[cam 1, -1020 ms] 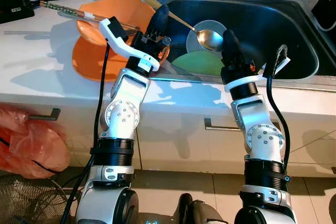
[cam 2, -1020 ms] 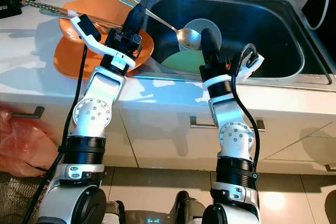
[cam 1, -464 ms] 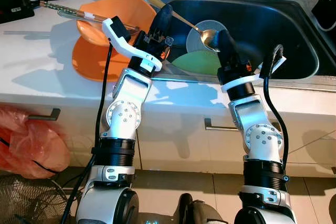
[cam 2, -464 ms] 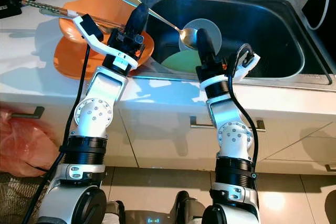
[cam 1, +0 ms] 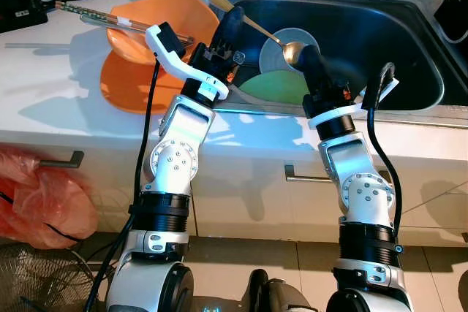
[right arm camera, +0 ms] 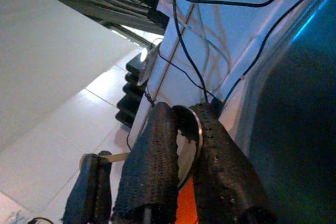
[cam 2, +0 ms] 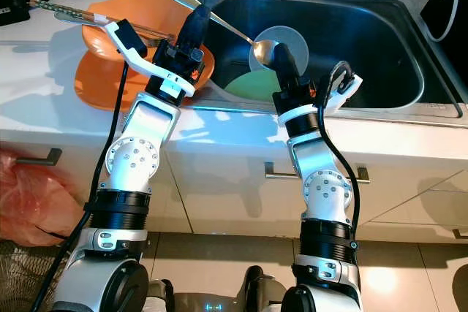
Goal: Kitchen organization
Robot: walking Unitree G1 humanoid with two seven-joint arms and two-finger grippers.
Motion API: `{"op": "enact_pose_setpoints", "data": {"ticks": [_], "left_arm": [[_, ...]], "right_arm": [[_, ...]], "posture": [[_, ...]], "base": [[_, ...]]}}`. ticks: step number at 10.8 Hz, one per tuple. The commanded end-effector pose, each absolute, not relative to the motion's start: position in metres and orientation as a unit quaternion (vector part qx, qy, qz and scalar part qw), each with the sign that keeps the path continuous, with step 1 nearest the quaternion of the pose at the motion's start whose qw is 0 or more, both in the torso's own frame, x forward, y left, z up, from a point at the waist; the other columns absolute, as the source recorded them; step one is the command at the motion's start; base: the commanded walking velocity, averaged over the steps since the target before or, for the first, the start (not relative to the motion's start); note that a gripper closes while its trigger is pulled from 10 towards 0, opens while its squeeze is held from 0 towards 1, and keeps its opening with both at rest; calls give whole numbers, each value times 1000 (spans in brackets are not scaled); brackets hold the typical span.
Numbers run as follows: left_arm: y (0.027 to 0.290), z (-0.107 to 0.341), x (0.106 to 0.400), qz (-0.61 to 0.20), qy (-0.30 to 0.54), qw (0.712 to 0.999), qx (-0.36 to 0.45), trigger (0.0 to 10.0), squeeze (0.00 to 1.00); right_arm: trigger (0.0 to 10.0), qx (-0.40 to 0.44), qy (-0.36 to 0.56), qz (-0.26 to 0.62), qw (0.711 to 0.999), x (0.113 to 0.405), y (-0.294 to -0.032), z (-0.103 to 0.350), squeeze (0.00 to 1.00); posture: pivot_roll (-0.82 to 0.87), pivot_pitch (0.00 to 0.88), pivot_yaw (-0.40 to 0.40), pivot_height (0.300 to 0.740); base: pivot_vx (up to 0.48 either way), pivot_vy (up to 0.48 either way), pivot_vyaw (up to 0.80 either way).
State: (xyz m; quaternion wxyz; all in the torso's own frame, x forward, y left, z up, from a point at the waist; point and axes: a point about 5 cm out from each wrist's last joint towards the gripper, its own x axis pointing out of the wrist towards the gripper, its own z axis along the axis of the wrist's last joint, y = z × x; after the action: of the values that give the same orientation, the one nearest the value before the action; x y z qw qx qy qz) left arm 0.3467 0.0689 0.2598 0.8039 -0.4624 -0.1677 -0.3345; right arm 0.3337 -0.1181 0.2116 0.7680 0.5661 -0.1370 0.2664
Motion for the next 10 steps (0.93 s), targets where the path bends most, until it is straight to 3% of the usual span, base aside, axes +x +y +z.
{"op": "enact_pose_setpoints", "data": {"ticks": [1, 6, 7, 9, 10], "left_arm": [[30, 268, 337, -373, -158, 765, -501, 10000, 0], [23, 263, 336, -379, -149, 795, -449, 10000, 0], [22, 262, 337, -373, -150, 800, -446, 10000, 1000], [22, 262, 336, -375, -149, 801, -441, 10000, 1000], [21, 263, 335, -382, -149, 800, -439, 10000, 922]], "right_arm": [[0, 573, -142, 269, 761, 330, -117, 212, 0], [157, 577, -140, 267, 759, 329, -117, 211, 0], [10000, 576, -137, 266, 761, 330, -117, 211, 0], [10000, 583, -139, 266, 755, 330, -117, 211, 0], [10000, 588, -139, 266, 751, 329, -117, 211, 0]], "posture": [[100, 174, -47, 740], [101, 178, -48, 740], [100, 178, -47, 740], [102, 178, -47, 740], [102, 178, -46, 740]], "base": [[0, 0, 0], [0, 0, 0], [0, 0, 0], [0, 0, 0], [0, 0, 0]]}}
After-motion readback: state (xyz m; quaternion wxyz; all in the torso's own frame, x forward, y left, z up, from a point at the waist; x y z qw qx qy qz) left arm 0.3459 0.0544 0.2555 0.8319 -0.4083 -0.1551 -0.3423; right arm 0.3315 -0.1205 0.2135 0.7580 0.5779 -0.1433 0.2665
